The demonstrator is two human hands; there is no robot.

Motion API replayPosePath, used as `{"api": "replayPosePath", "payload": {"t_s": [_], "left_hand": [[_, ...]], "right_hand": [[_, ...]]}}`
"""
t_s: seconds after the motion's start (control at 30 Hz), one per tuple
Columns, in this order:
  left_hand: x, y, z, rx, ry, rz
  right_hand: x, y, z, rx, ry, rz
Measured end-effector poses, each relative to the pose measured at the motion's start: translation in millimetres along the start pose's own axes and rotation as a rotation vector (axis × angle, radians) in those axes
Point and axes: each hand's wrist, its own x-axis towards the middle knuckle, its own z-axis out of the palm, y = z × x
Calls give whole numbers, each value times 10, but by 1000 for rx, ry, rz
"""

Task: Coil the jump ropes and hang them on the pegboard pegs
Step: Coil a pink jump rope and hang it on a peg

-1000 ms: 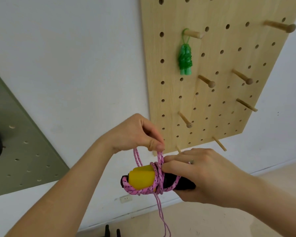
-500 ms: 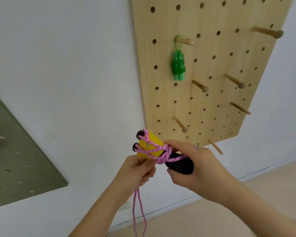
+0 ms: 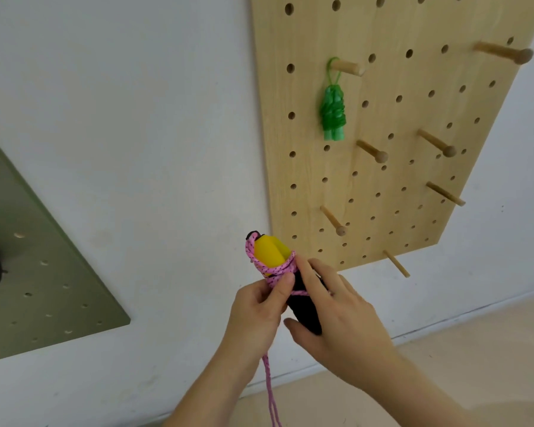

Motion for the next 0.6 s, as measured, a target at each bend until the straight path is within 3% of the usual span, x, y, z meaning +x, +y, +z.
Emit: {"api": "replayPosePath", "payload": {"t_s": [0.2,0.3,0.37,0.47,0.6], "left_hand": [[-23,-23,4,-53,-94,44],[-44,-22,-22,-47,-150,46],[-15,-35,-65,7,-202,17],[38,-18,-153,225,-241,-29],[21,31,-300,684,-110,199]], "right_hand": [[62,0,-206,939,-192,362],[15,22,-285,1294,-399,524],[-17,15,-273,1328,-411,544],[-12,17,-211,1146,-257,533],[63,67,-227,860,-135,552]]}}
